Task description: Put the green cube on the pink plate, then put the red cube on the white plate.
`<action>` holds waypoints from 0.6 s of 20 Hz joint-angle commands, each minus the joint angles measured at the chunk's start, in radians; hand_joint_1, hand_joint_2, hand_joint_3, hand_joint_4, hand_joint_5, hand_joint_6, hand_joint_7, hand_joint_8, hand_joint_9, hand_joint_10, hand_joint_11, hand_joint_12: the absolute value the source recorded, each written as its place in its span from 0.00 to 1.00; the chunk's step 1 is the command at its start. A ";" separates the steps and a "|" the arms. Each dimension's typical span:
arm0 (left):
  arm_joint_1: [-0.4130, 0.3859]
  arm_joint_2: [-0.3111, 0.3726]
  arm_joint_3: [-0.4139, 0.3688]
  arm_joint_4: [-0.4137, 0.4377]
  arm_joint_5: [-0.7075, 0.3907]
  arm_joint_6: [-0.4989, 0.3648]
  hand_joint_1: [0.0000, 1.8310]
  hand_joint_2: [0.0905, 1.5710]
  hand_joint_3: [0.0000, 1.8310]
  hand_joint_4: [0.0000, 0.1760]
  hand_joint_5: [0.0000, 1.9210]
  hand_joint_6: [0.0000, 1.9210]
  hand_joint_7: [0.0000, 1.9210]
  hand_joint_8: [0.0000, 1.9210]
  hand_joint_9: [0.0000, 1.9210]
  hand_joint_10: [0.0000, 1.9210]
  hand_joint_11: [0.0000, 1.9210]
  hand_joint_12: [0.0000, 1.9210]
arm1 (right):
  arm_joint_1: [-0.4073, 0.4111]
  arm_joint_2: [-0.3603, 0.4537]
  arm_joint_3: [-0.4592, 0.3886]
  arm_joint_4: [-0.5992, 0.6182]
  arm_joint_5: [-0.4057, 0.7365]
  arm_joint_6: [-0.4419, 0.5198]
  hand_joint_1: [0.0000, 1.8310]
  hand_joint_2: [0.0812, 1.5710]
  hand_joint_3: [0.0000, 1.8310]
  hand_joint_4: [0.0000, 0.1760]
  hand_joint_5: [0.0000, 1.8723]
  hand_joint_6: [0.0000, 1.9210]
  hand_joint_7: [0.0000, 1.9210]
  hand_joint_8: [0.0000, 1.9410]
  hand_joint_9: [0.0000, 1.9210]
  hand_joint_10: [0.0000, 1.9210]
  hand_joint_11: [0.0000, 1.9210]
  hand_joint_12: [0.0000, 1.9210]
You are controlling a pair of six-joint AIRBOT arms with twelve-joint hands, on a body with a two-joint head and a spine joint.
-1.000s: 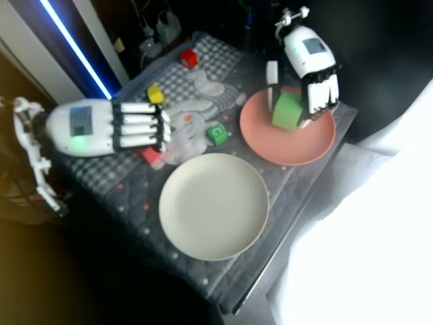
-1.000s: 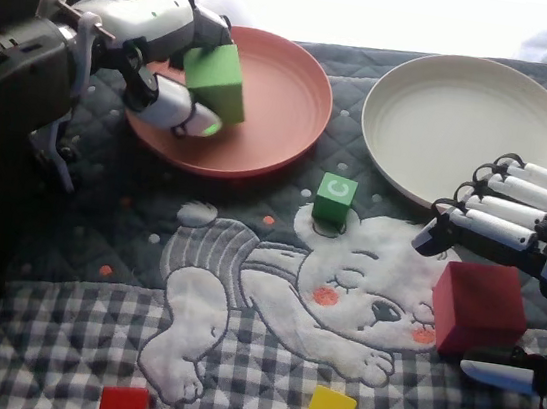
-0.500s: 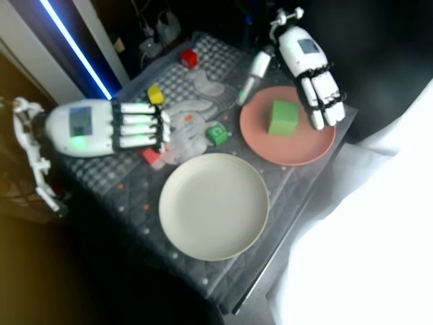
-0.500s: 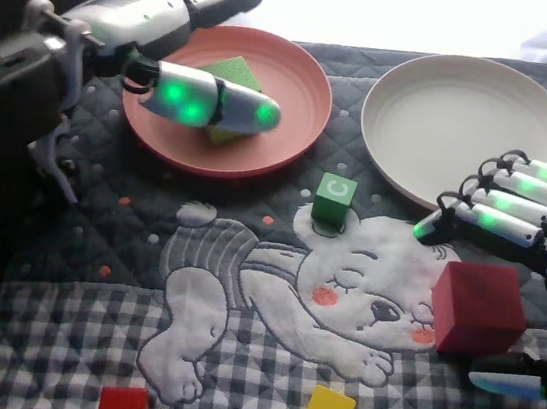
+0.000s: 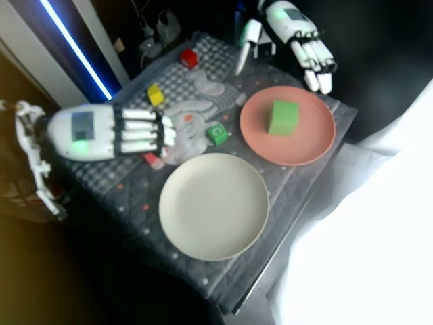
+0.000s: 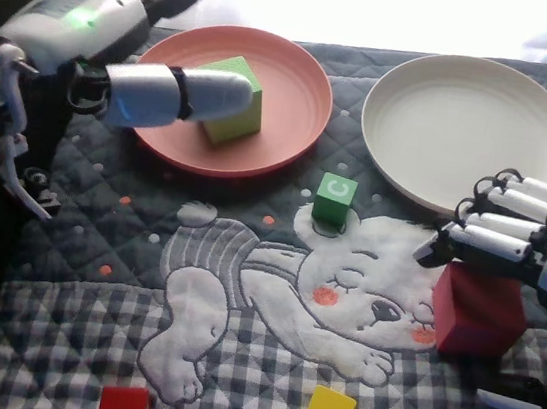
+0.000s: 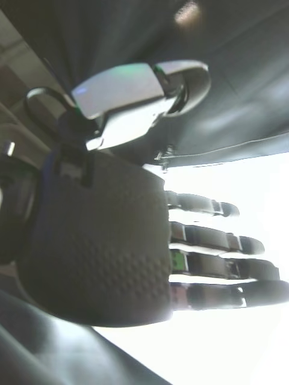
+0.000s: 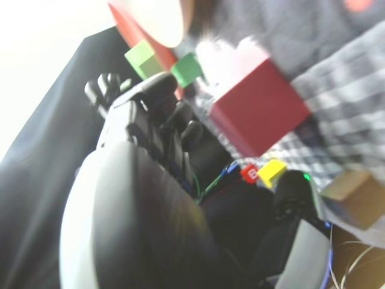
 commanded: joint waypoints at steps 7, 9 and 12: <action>0.065 0.063 -0.091 0.048 -0.356 -0.005 0.11 0.63 0.00 0.98 0.00 0.00 0.15 0.01 0.04 0.31 0.00 0.76 | 0.003 -0.032 0.021 0.024 -0.055 0.021 0.65 0.70 0.07 0.00 0.37 0.64 0.41 0.65 0.27 0.73 0.13 1.00; 0.072 0.063 -0.099 0.048 -0.373 -0.005 0.11 0.66 0.01 0.95 0.00 0.00 0.16 0.01 0.04 0.31 0.00 0.74 | 0.003 -0.039 0.024 0.024 -0.054 0.021 0.72 0.76 0.01 0.00 0.41 0.62 0.41 0.71 0.35 0.81 0.27 1.00; 0.081 0.064 -0.103 0.043 -0.390 -0.005 0.12 0.68 0.00 0.91 0.00 0.00 0.18 0.01 0.07 0.31 0.00 0.76 | 0.005 -0.042 0.024 0.024 -0.054 0.021 0.68 0.76 0.00 0.00 0.44 0.56 0.41 0.79 0.40 0.89 0.39 1.00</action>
